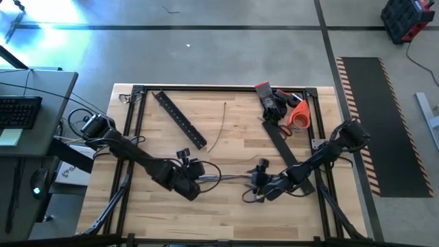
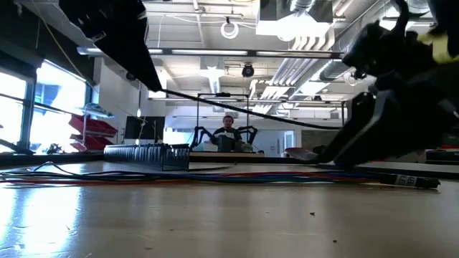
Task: Ziptie cables
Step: Wrap the cable wires with the black zip tie
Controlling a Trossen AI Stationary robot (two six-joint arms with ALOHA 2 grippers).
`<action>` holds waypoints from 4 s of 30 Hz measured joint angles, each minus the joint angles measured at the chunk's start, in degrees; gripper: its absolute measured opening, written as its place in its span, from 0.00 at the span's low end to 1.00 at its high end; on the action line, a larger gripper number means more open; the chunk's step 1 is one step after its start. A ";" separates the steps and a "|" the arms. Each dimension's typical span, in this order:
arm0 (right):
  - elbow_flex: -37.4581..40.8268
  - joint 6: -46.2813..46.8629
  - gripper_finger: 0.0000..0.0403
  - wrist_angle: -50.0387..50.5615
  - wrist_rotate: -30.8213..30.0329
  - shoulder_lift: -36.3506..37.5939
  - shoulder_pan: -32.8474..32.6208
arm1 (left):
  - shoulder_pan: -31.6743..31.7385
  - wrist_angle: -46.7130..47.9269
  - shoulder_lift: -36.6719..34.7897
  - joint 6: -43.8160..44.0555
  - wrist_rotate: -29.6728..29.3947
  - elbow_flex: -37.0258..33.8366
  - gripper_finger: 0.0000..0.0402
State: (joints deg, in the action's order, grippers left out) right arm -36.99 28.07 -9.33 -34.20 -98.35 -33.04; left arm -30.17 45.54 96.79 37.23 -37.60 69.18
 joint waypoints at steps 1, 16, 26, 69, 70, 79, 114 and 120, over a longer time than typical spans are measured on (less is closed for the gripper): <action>0.00 1.52 0.60 1.41 0.46 0.00 0.21 | -0.33 0.89 0.00 0.03 -0.54 0.77 0.00; 5.34 6.62 0.03 -3.41 5.50 0.25 5.71 | -6.03 11.65 -0.09 1.71 -8.96 12.46 0.00; 6.10 10.48 0.01 -6.78 -2.27 -0.04 14.42 | -11.26 11.66 -0.09 8.48 -6.30 12.69 0.00; 5.88 1.96 0.00 -12.41 -0.06 10.86 9.73 | -10.15 29.23 22.76 51.89 23.37 20.40 0.00; 5.88 1.50 0.00 -12.75 -0.06 10.86 9.39 | -10.25 28.70 22.83 52.70 24.24 20.40 0.00; 5.88 -1.59 0.00 -12.85 0.28 10.51 8.07 | -10.60 19.02 25.32 55.13 23.48 20.42 0.00; -7.57 -28.99 0.49 -11.87 17.74 2.23 8.44 | -20.63 14.34 13.54 45.69 -7.63 8.47 0.40; -26.61 -39.29 0.49 -0.28 24.88 -11.24 9.98 | -25.46 6.97 8.58 58.02 -12.41 -2.50 0.39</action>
State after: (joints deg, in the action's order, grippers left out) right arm -63.60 -11.22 -9.61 -9.32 -109.58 -23.07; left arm -55.64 52.51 105.38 95.24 -50.01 66.67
